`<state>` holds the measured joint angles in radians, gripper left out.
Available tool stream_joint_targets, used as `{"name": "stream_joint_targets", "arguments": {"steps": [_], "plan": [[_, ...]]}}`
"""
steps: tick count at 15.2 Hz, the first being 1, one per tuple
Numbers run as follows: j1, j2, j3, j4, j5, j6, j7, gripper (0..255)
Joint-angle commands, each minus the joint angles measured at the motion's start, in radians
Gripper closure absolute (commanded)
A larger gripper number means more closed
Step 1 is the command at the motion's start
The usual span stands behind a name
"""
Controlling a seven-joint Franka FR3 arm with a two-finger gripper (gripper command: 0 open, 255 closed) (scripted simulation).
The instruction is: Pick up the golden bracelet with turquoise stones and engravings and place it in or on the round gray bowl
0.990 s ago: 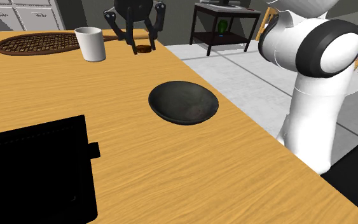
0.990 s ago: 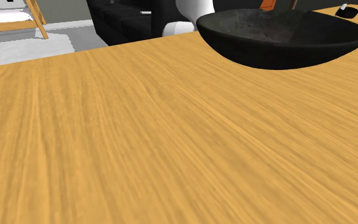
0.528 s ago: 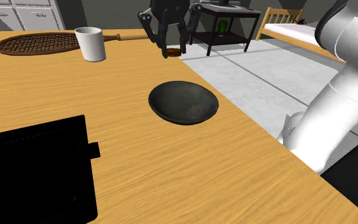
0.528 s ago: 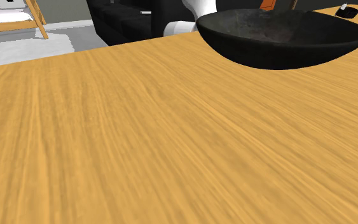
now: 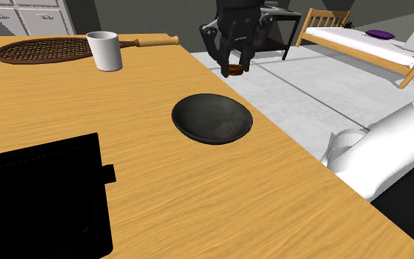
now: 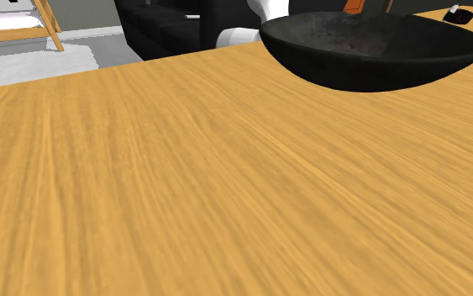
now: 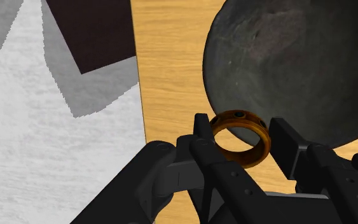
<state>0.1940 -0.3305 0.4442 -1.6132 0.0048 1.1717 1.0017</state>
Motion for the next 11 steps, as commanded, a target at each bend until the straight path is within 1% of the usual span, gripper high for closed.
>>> {"name": "stream_joint_targets", "arguments": {"steps": [1, 11], "plan": [[0.002, -0.021, -0.005, -0.047, 0.007, 0.027, -0.003, 255], [0.014, -0.086, -0.013, -0.245, 0.029, 0.165, -0.009, 255]]}}
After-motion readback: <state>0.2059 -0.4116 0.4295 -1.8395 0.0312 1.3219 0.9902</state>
